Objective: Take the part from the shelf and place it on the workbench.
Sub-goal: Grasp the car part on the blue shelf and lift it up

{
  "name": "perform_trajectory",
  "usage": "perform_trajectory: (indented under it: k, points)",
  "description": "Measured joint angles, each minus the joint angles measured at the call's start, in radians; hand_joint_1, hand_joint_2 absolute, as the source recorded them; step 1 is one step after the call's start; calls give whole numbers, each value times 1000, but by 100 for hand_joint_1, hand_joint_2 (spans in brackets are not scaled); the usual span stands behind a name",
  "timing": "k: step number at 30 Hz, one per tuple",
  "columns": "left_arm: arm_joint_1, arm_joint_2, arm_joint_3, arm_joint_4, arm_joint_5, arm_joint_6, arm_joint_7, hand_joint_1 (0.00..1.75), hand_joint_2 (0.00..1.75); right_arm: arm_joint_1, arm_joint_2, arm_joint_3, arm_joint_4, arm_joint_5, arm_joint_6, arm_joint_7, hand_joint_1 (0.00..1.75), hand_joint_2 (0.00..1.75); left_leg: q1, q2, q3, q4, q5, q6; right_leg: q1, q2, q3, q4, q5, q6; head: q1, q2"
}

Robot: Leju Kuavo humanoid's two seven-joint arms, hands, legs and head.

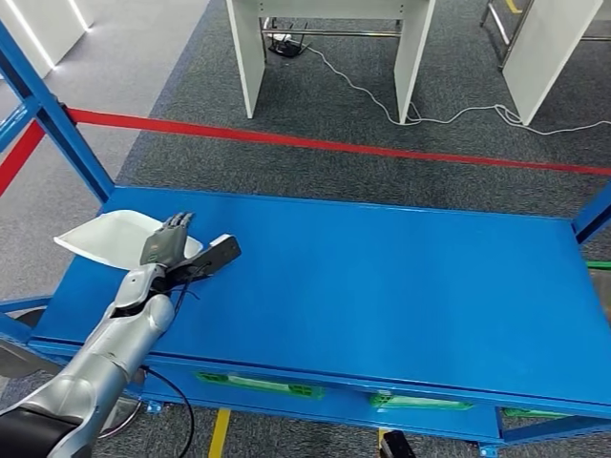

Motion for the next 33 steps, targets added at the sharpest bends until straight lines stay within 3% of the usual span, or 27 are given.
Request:
perform_trajectory:
  k: [2,3,6,7,8,9,11,13,16,18,21,23,25,28,30,33]
  points:
    - [1,-3,1,2,0,0,-4,175,175,0,0,-1,0,-2,-1,2,0,0,5,1,4,-10,6,6,0,-1,-9,14,-13,10,1,0]
    - [1,-4,1,3,0,0,-5,175,175,-1,0,-1,0,-3,-2,3,0,0,8,2,6,-16,9,11,0,-1,-25,45,-33,14,3,0]
    - [1,-7,2,5,-1,0,-6,175,175,0,0,-3,0,-3,-3,6,0,0,9,4,5,-17,11,16,-3,-2,-114,228,-115,23,6,0]
    - [2,-8,2,6,-1,0,-6,175,175,1,0,-4,0,-3,-3,7,0,0,9,4,5,-17,10,16,-3,-2,-135,267,-123,25,5,0]
    - [2,-8,2,7,-1,0,-6,175,175,2,-1,-4,0,-3,-3,8,0,0,9,4,6,-17,10,15,-4,-2,-138,270,-111,27,6,0]
    - [2,-9,2,8,-1,-1,-6,175,175,2,-1,-4,0,-3,-4,8,0,0,9,3,7,-15,8,14,-5,-3,-122,231,-80,28,6,0]
    - [3,-10,2,9,0,-1,-6,175,175,0,-2,-4,0,-3,-4,8,0,0,9,3,7,-9,3,6,-6,-5,-54,92,-16,29,6,0]
    - [3,-10,3,10,0,-1,-6,175,175,-2,-2,-4,0,-3,-4,6,0,0,7,2,2,0,-1,-4,-5,-4,-12,10,4,22,5,0]
    - [6,-9,4,12,0,0,-6,175,175,0,-2,-4,0,-4,-5,6,0,0,8,1,-1,2,-1,-16,-2,-2,-9,4,4,5,5,0]
    - [7,-9,6,12,0,0,-6,175,175,-1,-2,-5,0,-4,-5,7,0,0,10,1,-13,35,-28,-25,-5,-2,-7,1,7,-7,2,0]
    - [11,-10,8,13,0,0,-8,175,175,-2,-2,-5,0,-4,-4,9,0,0,12,1,-95,222,-119,-35,-6,-3,-7,1,6,-16,-1,0]
    - [17,-10,9,15,0,0,-12,175,175,-1,-2,-5,0,-4,-3,10,0,0,12,1,-132,302,-134,-36,-6,-1,-6,1,5,-17,-1,0]
    - [18,-9,9,17,0,0,-15,175,175,-1,-2,-6,0,-3,-3,11,0,0,12,1,-118,263,-94,-32,-6,1,-5,1,5,-16,-1,0]
    - [15,-9,12,17,0,1,-24,175,175,-2,-2,-7,0,-2,-3,11,0,0,9,1,-38,79,-3,-21,-5,4,0,2,2,-12,-1,0]
    - [12,-10,15,17,0,2,-29,175,175,-3,-2,-7,0,-2,-3,11,0,0,6,0,-11,15,7,-15,-2,4,-4,2,2,-5,0,0]
    - [8,-11,18,17,1,6,-33,175,175,-3,-2,-7,0,-2,-2,11,0,0,6,1,-6,0,5,-3,-2,3,-8,4,-2,12,1,0]
